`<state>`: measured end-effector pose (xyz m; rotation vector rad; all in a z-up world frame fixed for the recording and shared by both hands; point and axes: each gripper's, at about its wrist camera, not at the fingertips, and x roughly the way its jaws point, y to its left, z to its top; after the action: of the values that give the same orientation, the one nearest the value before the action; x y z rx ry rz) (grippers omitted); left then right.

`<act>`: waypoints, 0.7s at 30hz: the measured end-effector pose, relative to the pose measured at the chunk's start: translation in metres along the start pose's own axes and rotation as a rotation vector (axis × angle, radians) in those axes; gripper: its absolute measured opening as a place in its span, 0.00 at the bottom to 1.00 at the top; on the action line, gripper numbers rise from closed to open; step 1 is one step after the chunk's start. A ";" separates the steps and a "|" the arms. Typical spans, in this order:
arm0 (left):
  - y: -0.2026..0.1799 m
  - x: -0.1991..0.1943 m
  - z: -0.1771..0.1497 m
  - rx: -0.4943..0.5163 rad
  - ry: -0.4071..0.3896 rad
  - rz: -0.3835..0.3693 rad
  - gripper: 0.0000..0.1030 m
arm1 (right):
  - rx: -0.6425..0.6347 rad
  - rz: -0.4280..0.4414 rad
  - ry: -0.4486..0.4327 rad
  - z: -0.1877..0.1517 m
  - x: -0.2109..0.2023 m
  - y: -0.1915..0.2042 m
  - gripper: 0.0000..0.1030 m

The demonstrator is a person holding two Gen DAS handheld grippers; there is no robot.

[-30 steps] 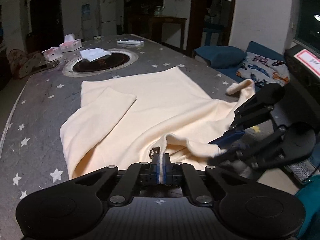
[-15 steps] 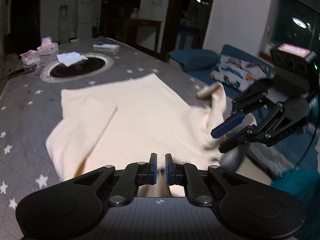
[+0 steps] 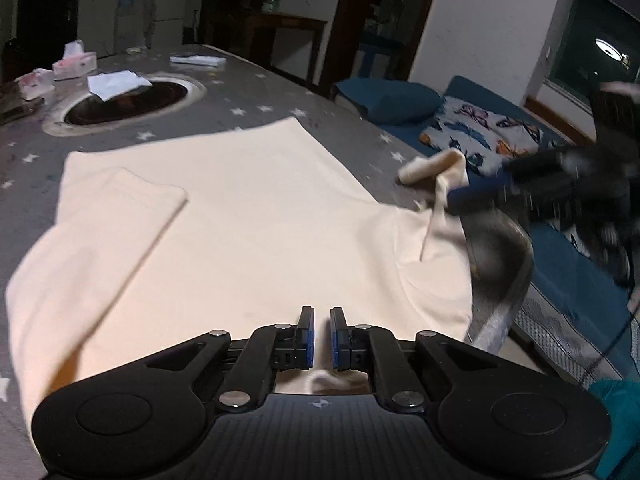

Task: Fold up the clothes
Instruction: 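Lower the sweatshirt onto the table and open both grippers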

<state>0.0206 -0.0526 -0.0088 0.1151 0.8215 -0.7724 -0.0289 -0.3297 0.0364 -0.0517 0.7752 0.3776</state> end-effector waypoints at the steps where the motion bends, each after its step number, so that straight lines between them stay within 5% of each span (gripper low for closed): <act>1: -0.001 0.000 -0.001 0.001 -0.001 0.000 0.10 | 0.011 -0.029 -0.014 0.004 0.000 -0.004 0.33; 7: -0.001 -0.001 -0.002 -0.004 -0.002 0.004 0.12 | 0.009 -0.099 0.006 0.014 0.023 -0.019 0.34; 14: 0.001 0.000 -0.002 -0.003 -0.004 -0.006 0.13 | 0.113 -0.381 0.021 -0.013 -0.001 -0.044 0.38; 21: 0.001 0.000 -0.002 -0.005 -0.006 -0.013 0.14 | 0.179 -0.469 -0.002 -0.030 -0.026 -0.060 0.43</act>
<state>0.0203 -0.0507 -0.0101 0.1031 0.8190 -0.7830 -0.0450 -0.3989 0.0270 -0.0631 0.7661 -0.1364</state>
